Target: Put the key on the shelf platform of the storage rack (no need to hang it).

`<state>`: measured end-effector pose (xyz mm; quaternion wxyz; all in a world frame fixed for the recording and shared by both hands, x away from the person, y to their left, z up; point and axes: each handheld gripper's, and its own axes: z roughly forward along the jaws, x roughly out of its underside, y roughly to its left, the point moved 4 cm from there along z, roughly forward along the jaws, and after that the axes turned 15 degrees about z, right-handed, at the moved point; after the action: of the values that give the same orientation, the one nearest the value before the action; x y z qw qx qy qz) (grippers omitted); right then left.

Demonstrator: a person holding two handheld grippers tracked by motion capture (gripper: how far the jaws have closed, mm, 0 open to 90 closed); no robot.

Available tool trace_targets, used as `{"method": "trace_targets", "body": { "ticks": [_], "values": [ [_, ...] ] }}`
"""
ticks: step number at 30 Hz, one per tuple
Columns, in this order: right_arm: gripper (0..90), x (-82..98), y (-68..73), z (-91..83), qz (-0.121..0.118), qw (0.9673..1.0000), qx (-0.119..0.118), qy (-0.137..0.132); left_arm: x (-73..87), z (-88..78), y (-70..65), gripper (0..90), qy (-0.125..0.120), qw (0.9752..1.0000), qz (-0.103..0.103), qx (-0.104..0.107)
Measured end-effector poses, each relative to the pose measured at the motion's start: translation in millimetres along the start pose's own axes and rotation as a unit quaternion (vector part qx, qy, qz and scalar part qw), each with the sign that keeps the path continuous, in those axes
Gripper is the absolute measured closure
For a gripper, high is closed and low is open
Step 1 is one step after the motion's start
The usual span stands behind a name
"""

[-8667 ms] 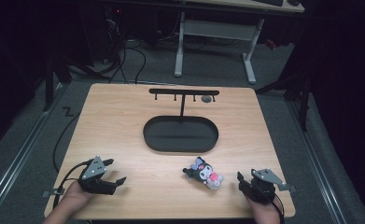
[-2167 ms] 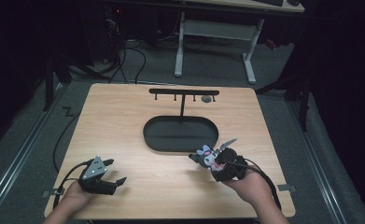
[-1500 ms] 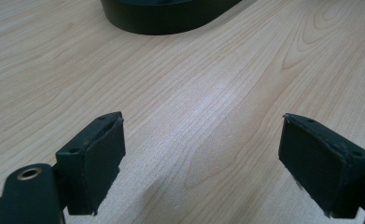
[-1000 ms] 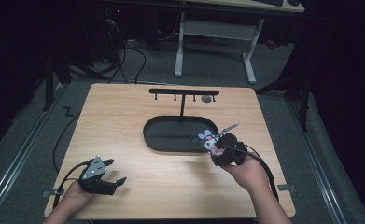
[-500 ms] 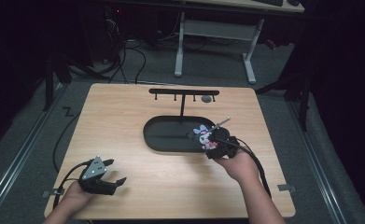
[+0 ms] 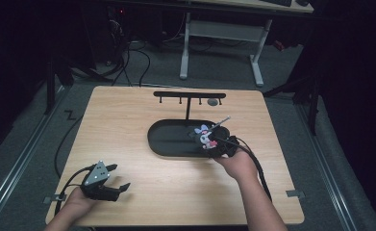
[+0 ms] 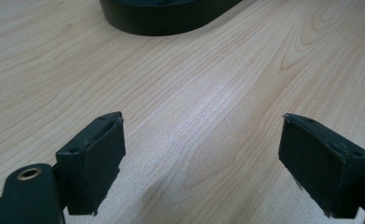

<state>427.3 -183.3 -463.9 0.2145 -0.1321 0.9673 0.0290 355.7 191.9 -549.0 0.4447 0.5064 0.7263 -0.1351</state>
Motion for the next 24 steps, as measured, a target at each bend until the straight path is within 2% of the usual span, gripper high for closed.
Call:
{"method": "trace_targets", "body": {
  "ticks": [9,24],
  "values": [
    [47.1,-12.1,1.3,13.0,0.004,1.0,0.006,0.001,0.0,-0.1,-0.1,15.5,0.0,1.0,0.0,0.001],
    [47.1,-33.6,14.0,31.8,0.007,0.9999,0.009,-0.002,0.1,-0.6,0.1,15.5,-0.004,1.0,-0.001,0.002]
  ]
}}
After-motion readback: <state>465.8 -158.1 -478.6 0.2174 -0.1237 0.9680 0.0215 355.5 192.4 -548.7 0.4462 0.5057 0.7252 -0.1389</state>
